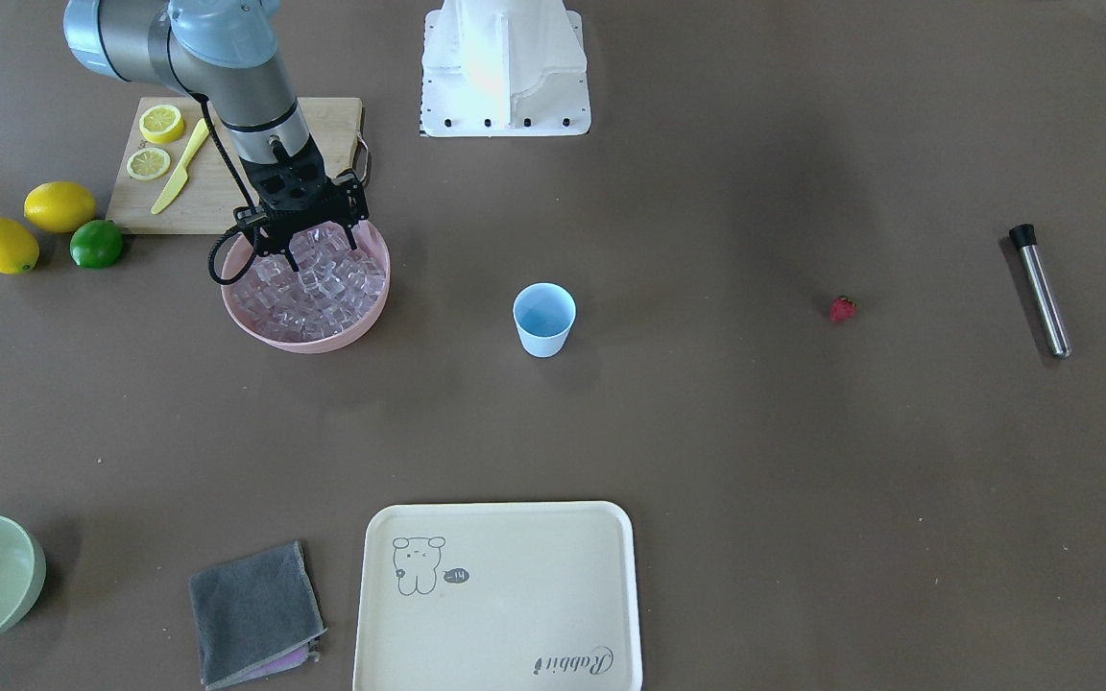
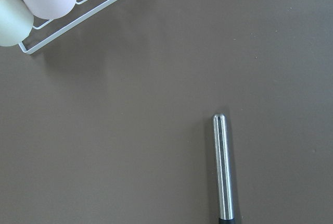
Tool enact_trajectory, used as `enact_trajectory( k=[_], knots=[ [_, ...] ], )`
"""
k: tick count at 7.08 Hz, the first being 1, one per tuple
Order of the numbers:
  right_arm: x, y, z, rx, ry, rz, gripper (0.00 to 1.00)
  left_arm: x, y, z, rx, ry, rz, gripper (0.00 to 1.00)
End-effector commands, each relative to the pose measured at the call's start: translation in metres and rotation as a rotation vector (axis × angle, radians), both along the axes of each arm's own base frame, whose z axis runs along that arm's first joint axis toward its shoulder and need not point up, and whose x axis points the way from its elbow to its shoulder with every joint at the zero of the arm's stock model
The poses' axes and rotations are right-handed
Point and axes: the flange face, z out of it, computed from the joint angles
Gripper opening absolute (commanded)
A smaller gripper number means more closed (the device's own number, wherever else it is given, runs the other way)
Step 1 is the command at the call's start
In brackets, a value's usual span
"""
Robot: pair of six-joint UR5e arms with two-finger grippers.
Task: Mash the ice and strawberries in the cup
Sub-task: 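Lower the right gripper into the bowl and grasp an ice cube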
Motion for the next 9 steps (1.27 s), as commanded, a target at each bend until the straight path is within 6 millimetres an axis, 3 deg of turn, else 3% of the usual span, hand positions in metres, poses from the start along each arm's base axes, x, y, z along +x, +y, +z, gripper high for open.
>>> enact_trajectory(
  k=[1, 3, 5, 6, 9],
  knots=[
    [-0.005, -0.003, 0.003, -0.002, 0.009, 0.002, 0.63, 0.000, -0.001, 0.000, -0.001, 0.000, -0.001, 0.99],
    [-0.014, -0.008, 0.005, -0.004, 0.017, 0.002, 0.42, 0.000, 0.000, 0.001, -0.002, 0.000, -0.001, 0.99],
    [-0.009, -0.013, -0.003, 0.000, 0.003, 0.010, 0.11, 0.000, 0.000, 0.000, -0.001, 0.000, -0.001, 0.99],
    [-0.008, -0.015, -0.003, -0.001, 0.004, 0.013, 0.00, 0.000, 0.000, 0.000, -0.001, 0.000, -0.001, 0.99],
    [0.004, -0.024, -0.017, 0.004, -0.024, 0.027, 0.00, 0.000, -0.002, 0.001, -0.002, 0.000, -0.002, 0.99]
  ],
)
